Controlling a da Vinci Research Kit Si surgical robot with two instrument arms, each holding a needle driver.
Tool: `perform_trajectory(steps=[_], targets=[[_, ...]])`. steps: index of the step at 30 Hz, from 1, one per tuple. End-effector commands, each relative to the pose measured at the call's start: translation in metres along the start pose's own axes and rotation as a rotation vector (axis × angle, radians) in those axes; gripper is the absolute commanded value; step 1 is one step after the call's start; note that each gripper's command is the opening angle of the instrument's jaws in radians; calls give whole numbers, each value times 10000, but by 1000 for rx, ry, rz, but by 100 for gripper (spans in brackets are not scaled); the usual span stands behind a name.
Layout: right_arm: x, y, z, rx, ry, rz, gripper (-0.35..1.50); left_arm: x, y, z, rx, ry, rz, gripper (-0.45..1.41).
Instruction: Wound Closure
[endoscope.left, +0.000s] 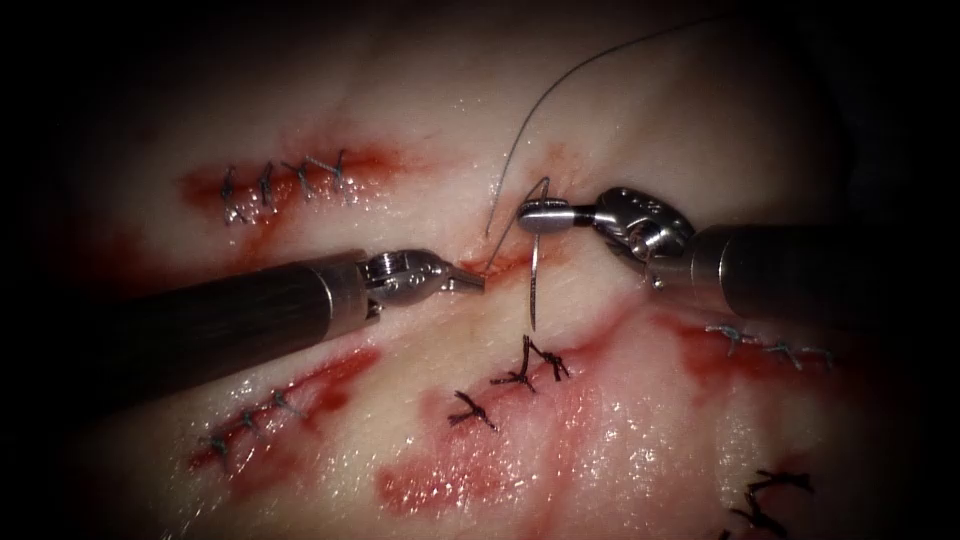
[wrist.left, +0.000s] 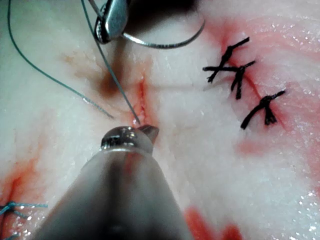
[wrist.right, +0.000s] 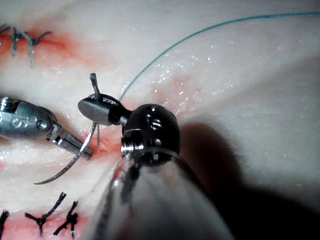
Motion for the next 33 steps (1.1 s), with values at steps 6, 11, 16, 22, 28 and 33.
perform_trajectory(steps=[6,11,16,22,28,33], targets=[[-2,2,11,0,4,-30,-35,-3,-24,5,27,-38,-2,-45],[-2,2,11,-1,4,-60,-35,-14,-38,8,40,-90,-3,-45],[-3,-1,14,-3,6,-89,-35,-31,-49,17,34,-163,10,-45],[-4,-4,22,0,7,-167,-35,-46,-51,34,1,-236,27,-45],[-2,1,34,15,25,-291,-35,-51,-52,39,-37,-332,43,-45],[-1,9,51,-4,62,-501,-35,-55,-48,33,-81,-422,60,-45]])
